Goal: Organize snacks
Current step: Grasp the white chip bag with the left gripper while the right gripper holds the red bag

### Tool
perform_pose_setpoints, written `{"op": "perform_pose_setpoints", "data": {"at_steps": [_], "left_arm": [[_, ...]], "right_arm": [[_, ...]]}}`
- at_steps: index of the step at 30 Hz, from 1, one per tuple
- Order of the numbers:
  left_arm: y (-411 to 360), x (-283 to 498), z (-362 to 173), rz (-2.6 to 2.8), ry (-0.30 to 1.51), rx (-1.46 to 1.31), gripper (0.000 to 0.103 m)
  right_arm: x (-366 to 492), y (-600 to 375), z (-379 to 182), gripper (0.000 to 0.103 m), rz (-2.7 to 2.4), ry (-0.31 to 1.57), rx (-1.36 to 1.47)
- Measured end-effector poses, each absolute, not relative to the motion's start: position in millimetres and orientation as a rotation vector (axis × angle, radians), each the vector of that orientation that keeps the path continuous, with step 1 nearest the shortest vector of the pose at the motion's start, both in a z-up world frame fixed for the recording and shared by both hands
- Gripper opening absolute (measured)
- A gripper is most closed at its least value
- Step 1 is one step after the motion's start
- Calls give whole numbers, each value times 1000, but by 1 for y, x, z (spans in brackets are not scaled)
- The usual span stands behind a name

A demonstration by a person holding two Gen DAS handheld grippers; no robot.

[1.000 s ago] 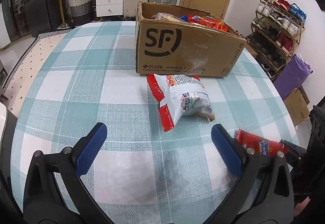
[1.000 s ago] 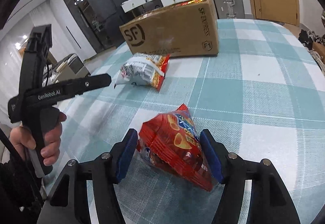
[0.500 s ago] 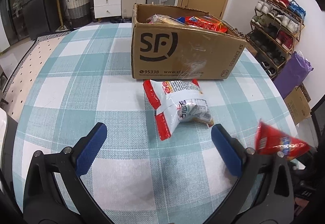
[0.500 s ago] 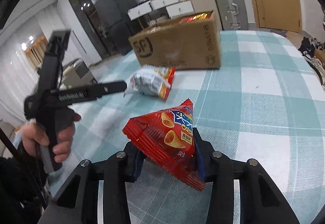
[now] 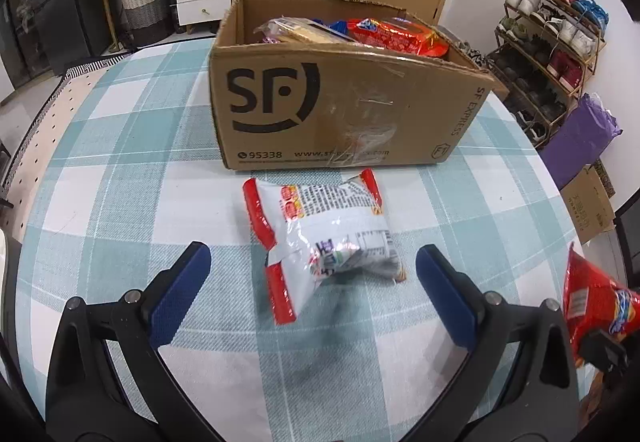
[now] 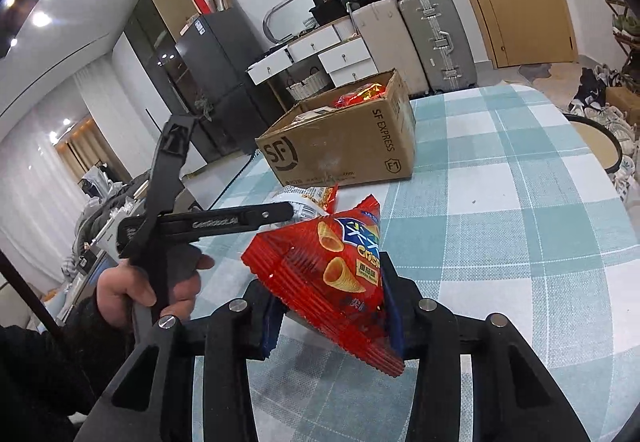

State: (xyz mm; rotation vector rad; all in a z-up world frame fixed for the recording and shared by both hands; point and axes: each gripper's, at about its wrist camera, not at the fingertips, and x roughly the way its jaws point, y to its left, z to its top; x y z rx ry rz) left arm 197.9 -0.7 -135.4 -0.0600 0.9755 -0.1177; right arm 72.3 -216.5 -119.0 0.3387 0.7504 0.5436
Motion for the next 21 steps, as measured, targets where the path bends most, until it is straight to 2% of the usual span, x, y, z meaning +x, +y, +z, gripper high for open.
{"op": "perform_pose_setpoints", "data": {"at_steps": [13, 18, 21], "left_arm": [[-16, 229, -156, -47, 1029, -46, 101], [-13, 233, -160, -78, 1047, -66, 90], [-9, 231, -161, -119, 1051, -97, 79]], "right_arm": [[74, -222, -128, 42, 543, 763, 360], [74, -221, -133, 42, 538, 777, 360], [74, -220, -135, 42, 534, 787, 365]]}}
